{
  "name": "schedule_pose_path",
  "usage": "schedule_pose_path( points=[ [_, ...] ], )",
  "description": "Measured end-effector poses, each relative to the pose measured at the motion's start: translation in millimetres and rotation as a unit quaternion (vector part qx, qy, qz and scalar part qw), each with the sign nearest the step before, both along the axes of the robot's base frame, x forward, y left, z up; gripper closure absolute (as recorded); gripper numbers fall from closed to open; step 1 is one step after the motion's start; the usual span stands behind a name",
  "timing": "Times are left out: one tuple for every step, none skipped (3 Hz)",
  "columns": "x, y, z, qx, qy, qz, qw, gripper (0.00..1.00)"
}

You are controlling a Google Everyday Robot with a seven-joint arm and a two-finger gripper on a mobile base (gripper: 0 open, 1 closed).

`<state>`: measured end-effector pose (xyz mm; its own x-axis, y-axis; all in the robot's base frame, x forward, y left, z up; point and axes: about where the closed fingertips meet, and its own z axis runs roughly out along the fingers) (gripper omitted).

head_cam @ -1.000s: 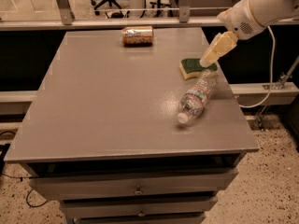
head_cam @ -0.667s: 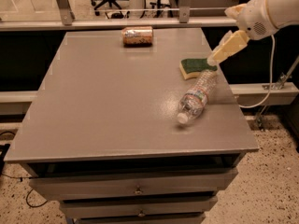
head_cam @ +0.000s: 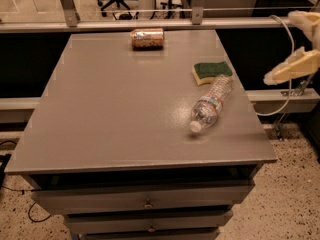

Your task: Move sponge near water bottle

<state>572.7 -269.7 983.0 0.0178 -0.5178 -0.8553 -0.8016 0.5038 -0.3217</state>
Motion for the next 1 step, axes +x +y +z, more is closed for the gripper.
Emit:
schedule_pose_path(
  points=[
    [-14.0,-22.7,2.6,0.004,-0.003,-0.019,0.9998,0.00]
  ],
)
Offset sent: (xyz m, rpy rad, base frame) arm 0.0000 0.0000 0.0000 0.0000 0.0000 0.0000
